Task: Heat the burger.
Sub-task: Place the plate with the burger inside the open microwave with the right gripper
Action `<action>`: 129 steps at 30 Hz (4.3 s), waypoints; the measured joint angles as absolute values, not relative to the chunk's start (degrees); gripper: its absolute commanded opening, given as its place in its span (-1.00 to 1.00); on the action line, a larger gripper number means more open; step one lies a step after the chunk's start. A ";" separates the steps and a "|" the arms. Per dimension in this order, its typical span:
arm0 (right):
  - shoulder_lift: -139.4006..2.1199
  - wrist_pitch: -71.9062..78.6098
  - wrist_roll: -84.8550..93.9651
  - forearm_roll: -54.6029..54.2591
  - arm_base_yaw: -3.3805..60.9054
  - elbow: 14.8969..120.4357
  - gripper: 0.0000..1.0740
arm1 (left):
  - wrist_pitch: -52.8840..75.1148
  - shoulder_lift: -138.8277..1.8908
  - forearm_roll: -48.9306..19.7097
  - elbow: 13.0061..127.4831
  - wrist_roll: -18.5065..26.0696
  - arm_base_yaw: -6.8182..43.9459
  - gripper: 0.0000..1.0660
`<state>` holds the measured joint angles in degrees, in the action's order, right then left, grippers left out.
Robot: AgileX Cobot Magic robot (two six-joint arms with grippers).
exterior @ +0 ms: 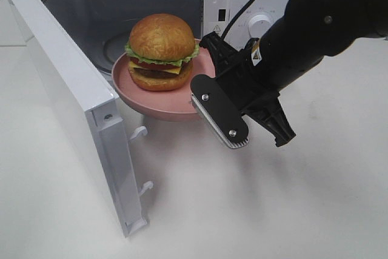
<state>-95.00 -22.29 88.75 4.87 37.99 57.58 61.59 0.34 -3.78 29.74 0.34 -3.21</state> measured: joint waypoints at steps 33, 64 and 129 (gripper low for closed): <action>-108.46 -26.81 85.66 4.81 38.50 75.46 -1.00 | 61.59 0.34 -3.78 29.74 0.34 -3.21 0.71; -120.09 -31.63 75.06 8.65 38.56 92.53 -1.00 | 61.59 0.34 -3.78 29.74 0.34 -3.21 0.71; -138.77 -33.52 62.62 11.40 38.67 117.86 -0.23 | 61.59 0.34 -3.78 29.74 0.34 -3.21 0.71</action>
